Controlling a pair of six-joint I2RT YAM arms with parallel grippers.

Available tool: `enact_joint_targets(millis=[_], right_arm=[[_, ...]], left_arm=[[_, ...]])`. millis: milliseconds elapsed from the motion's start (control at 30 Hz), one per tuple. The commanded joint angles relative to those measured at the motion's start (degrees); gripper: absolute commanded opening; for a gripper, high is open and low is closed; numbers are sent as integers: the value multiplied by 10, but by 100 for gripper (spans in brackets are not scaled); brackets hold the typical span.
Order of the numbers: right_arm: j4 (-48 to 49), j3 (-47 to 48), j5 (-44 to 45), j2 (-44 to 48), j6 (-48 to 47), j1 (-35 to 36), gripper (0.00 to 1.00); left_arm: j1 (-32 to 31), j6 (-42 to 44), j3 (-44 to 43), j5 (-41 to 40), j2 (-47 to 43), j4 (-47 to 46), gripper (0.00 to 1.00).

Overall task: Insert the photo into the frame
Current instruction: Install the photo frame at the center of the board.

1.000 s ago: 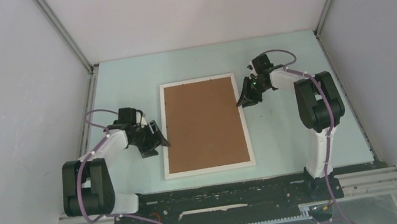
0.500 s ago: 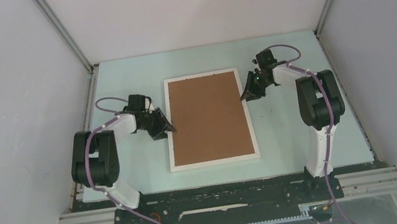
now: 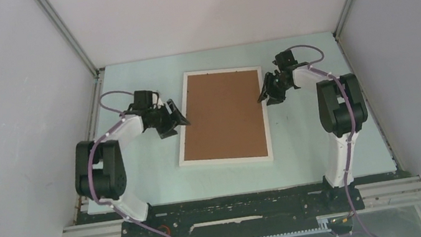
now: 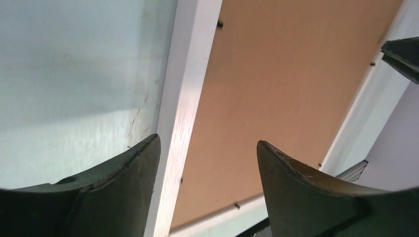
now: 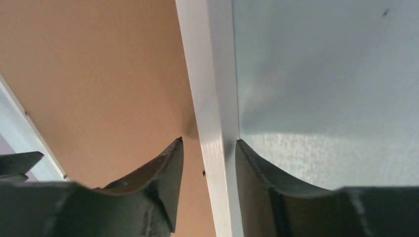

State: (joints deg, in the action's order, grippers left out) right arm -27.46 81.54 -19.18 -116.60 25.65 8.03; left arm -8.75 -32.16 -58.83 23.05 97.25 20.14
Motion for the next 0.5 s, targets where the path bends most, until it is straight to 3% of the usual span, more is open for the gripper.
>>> enact_joint_targets(millis=[0,200,300,467], right_arm=[[14,-57,-28,76,1,13,55],[42,-109,-44,79,-4,19,57],[53,-109,-51,72,-2,19,49],[63,-108,-57,70,1,19,42]], left_arm=[[29,67,48,42,-82,47,78],[63,149,41,52,-67,141,68],[63,161,33,61,-44,150,55],[53,156,45,63,-30,133,53]])
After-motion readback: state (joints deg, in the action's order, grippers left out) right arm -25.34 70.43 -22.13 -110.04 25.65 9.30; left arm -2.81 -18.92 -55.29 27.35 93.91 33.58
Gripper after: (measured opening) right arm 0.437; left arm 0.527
